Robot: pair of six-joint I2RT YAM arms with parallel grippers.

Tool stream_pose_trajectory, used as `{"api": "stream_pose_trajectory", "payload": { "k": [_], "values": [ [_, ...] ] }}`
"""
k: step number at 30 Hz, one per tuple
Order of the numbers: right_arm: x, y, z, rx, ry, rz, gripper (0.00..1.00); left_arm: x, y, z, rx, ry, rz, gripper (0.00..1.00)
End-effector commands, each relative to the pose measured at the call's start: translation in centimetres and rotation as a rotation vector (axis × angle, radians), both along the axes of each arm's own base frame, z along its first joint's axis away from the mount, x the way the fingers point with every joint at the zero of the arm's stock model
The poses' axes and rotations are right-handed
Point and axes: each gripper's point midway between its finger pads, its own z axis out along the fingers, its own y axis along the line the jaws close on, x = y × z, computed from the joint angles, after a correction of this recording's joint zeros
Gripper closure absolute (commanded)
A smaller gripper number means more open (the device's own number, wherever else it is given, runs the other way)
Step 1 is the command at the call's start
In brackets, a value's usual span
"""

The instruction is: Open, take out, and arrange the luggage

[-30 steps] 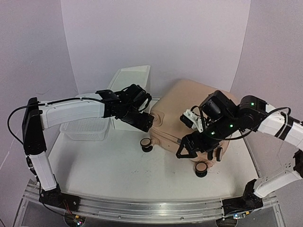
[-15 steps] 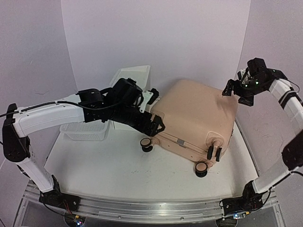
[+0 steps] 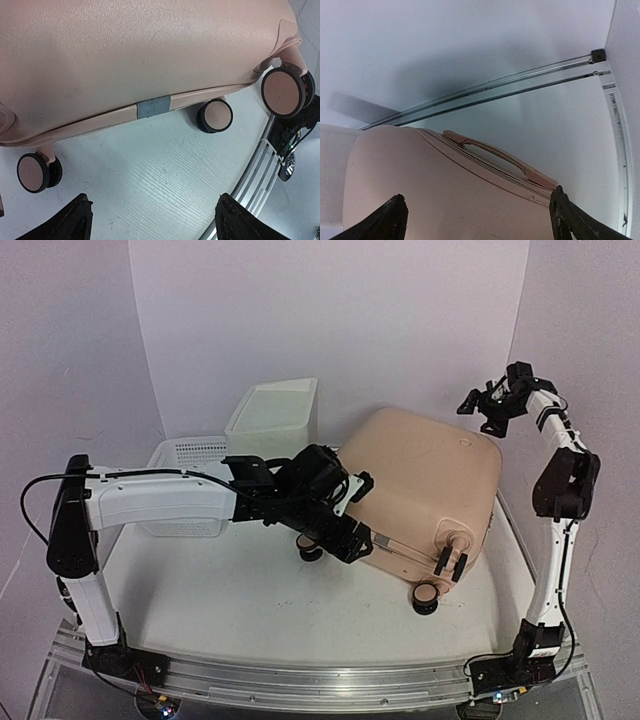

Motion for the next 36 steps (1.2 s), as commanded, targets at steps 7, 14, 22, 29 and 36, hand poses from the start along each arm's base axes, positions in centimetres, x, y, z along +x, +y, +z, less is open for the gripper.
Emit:
{"api": "stream_pose_trajectory", "payload": {
  "k": [7, 14, 22, 29, 36],
  "values": [
    [-6.0, 4.8, -0.5, 0.248, 0.113, 0.207, 0.09, 3.9, -1.8, 0.7, 0.081, -0.119, 0.061, 0.23],
    [-14.5, 5.6, -0.8, 0.25, 0.186, 0.214, 0.11, 8.7, -1.9, 0.9, 0.086, -0.13, 0.129, 0.26],
    [-24.3, 6.2, -4.7, 0.234, 0.278, 0.148, 0.15, 11.2, -6.1, 3.7, -0.016, -0.18, 0.055, 0.24],
    [-31.1, 8.9, -5.4, 0.154, 0.293, 0.155, 0.15, 12.2, -8.0, 6.0, -0.112, -0.173, -0.019, 0.07],
    [-31.3, 6.0, 0.2, -0.026, 0.169, 0.061, 0.1, 3.1, -9.0, 8.1, -0.196, 0.007, -0.18, 0.01]
  ]
}}
